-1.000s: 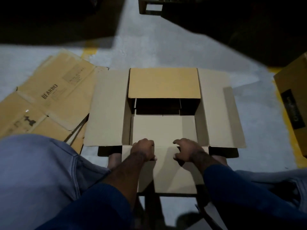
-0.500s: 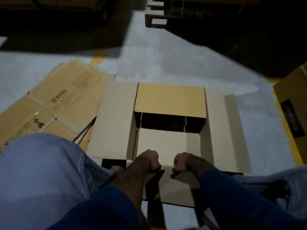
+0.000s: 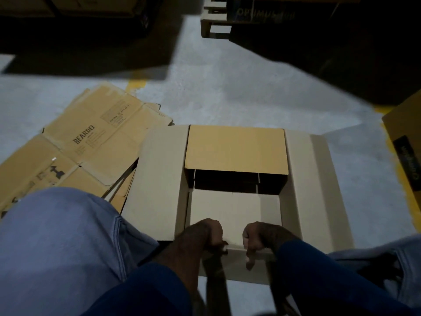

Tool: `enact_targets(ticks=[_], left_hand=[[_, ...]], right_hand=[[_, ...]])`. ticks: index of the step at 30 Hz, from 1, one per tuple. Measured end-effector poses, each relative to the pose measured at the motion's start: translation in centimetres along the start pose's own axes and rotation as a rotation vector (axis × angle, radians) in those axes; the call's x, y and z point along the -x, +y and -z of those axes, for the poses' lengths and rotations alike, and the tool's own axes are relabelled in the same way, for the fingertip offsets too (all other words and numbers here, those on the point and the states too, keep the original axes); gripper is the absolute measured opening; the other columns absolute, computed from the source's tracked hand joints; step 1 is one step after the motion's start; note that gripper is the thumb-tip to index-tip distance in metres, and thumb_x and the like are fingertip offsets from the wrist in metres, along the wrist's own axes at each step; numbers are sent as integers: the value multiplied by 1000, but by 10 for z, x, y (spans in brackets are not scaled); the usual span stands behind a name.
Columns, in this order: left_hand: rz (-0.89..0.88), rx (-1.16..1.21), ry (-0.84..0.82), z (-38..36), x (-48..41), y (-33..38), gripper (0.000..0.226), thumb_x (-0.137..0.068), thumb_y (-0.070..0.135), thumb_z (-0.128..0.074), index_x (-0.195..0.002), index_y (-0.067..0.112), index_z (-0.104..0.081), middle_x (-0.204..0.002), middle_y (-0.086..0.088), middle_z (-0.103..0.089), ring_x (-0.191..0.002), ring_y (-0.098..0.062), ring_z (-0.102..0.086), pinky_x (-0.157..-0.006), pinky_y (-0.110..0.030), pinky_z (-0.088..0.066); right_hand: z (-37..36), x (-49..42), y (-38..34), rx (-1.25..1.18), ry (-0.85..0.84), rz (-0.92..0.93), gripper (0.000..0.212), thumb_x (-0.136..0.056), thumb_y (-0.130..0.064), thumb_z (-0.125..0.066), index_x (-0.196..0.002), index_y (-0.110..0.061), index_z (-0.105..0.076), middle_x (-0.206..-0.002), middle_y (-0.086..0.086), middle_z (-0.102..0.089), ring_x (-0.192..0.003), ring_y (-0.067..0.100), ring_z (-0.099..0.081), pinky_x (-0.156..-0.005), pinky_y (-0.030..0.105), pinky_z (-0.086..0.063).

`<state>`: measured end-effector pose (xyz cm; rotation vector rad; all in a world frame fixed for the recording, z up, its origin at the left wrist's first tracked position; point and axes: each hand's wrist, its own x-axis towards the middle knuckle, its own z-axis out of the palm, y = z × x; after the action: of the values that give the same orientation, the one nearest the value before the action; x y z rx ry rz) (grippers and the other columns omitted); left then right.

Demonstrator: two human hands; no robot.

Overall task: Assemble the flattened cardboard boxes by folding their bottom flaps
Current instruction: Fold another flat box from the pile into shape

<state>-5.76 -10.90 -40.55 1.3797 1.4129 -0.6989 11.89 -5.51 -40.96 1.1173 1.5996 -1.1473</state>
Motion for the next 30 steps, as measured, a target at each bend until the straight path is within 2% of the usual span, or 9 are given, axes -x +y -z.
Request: enact_targets(ticks=[3, 5, 7, 11, 16, 19, 25, 27, 30], left_hand=[[-13, 82, 11, 15, -3, 1, 31, -94, 28, -68, -116, 6, -73, -100, -8, -71, -96, -25, -67, -94, -37, -54], [-23, 121, 161, 31, -6, 0, 31, -94, 29, -67, -115, 7, -75, -116, -11, -72, -110, -27, -67, -94, -35, -53], [-19, 120, 354, 48, -7, -3, 33, -95, 30, -66, -120, 9, -71, -125, -12, -67, -117, -29, -62, -95, -35, -52], [-9, 104, 617, 84, -15, -9, 31, -95, 29, -62, -123, 15, -65, -130, -9, -62, -119, -29, -59, -96, -40, -53], [-47, 103, 627, 107, -24, -13, 21, -93, 21, -61, -113, 15, -66, -117, -9, -66, -109, -29, -62, -89, -40, -55], [-58, 103, 644, 109, -31, -18, 19, -93, 20, -59, -110, 14, -61, -115, -11, -61, -108, -31, -59, -90, -44, -52], [-66, 115, 697, 106, -37, -27, 24, -92, 18, -59, -115, 15, -59, -119, -9, -57, -110, -30, -57, -91, -46, -52], [-76, 73, 807, 104, -34, -27, 34, -92, 17, -60, -126, 14, -58, -123, -9, -57, -110, -31, -58, -91, -46, -52], [-151, -43, 1092, 102, -24, -25, 50, -86, 13, -66, -135, 12, -55, -129, -14, -56, -114, -33, -56, -89, -44, -52]], right_hand=[[10, -1, -11, 23, -53, 2, 41, -86, -29, -83, -116, -2, -73, -96, 3, -71, -79, 18, -64, -75, 32, -53], [21, 0, -15, 57, 38, 53, 41, -97, -31, -71, -124, 0, -69, -116, 8, -71, -91, 23, -66, -82, 34, -52], [36, 3, -19, 125, 245, 74, 34, -96, -35, -69, -117, -9, -73, -123, 8, -70, -107, 25, -65, -95, 37, -54], [76, 1, -24, 175, 533, 67, 22, -96, -33, -62, -114, -22, -69, -122, 6, -67, -108, 27, -64, -93, 44, -56], [108, -13, -33, 156, 630, 134, 30, -95, -25, -58, -124, -24, -66, -128, 7, -64, -114, 28, -62, -94, 42, -55], [103, -30, -36, 182, 642, 167, 52, -94, -22, -56, -145, -27, -52, -145, 8, -48, -131, 31, -51, -103, 45, -50], [86, -53, -34, 220, 671, 144, 72, -97, -30, -57, -161, -35, -25, -169, 13, -14, -153, 32, -23, -116, 46, -38], [81, -51, -31, 277, 787, 144, 76, -95, -29, -57, -162, -34, -21, -168, 12, -19, -152, 32, -24, -118, 49, -34], [83, -35, -30, 384, 969, 149, 71, -95, -29, -60, -160, -24, -30, -162, 10, -34, -150, 28, -29, -120, 47, -27]])
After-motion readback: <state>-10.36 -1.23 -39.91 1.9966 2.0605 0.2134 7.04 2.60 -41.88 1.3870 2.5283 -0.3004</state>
